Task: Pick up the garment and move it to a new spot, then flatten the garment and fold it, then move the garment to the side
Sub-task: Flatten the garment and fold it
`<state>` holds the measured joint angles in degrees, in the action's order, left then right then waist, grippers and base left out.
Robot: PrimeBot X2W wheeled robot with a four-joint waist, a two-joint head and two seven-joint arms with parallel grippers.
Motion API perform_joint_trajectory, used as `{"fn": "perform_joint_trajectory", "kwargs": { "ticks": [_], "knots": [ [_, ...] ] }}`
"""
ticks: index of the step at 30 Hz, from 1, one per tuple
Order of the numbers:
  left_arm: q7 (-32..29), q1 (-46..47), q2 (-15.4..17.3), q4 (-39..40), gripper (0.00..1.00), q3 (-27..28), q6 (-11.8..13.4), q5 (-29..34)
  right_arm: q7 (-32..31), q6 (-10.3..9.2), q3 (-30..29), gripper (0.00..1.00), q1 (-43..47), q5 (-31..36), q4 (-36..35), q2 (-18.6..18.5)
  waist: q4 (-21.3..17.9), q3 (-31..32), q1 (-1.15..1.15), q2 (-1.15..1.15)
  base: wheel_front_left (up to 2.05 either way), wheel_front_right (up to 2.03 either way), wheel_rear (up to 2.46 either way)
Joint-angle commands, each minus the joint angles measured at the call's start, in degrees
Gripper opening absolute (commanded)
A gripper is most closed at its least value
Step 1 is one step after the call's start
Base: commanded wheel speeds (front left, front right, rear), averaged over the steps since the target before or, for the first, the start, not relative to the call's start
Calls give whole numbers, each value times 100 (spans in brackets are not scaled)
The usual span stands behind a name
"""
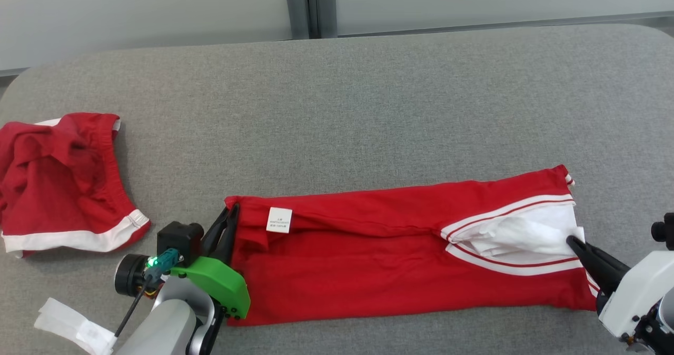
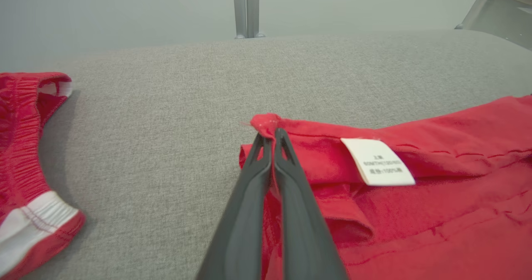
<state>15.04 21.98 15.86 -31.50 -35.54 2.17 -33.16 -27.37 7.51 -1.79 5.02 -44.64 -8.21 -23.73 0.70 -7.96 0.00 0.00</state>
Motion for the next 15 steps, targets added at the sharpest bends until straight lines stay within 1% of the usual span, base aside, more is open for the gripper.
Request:
{"fn": "perform_joint_trajectory", "kwargs": {
  "ticks": [1,3,5,6,7,8,10,12,15],
  "knots": [
    [16,-77,44,-11,6,42,-24,17,-80,-5,-35,0,126,-65,-45,25,17,8,0,0,0,0,0],
    [16,-144,2,-79,100,85,-49,57,-218,-5,-59,0,293,-137,-56,65,29,17,0,0,0,0,0],
    [15,-179,-47,-129,100,147,-49,85,-352,-5,-76,0,399,-168,-5,104,26,22,0,0,0,0,0],
    [15,-182,-66,-146,100,170,-62,104,-438,-5,-65,15,441,-169,32,130,20,25,0,0,0,0,0],
    [15,-176,-101,-122,100,235,-49,119,-537,-5,-44,91,487,-145,58,144,13,31,0,0,0,0,0],
    [15,-179,-125,-88,100,294,-36,141,-589,-5,-59,100,508,-92,82,155,6,36,0,0,0,0,0],
    [9,-250,-166,31,100,490,-18,164,-638,-4,-100,100,485,30,106,204,-12,51,0,0,0,0,0],
    [10,-391,-201,220,100,755,-18,173,-545,-4,-175,100,406,167,79,284,-28,77,0,0,0,0,0],
    [10,-658,-322,680,100,1301,-126,178,-335,-4,-319,100,279,355,20,366,-37,114,0,0,0,0,0]
  ]
}}
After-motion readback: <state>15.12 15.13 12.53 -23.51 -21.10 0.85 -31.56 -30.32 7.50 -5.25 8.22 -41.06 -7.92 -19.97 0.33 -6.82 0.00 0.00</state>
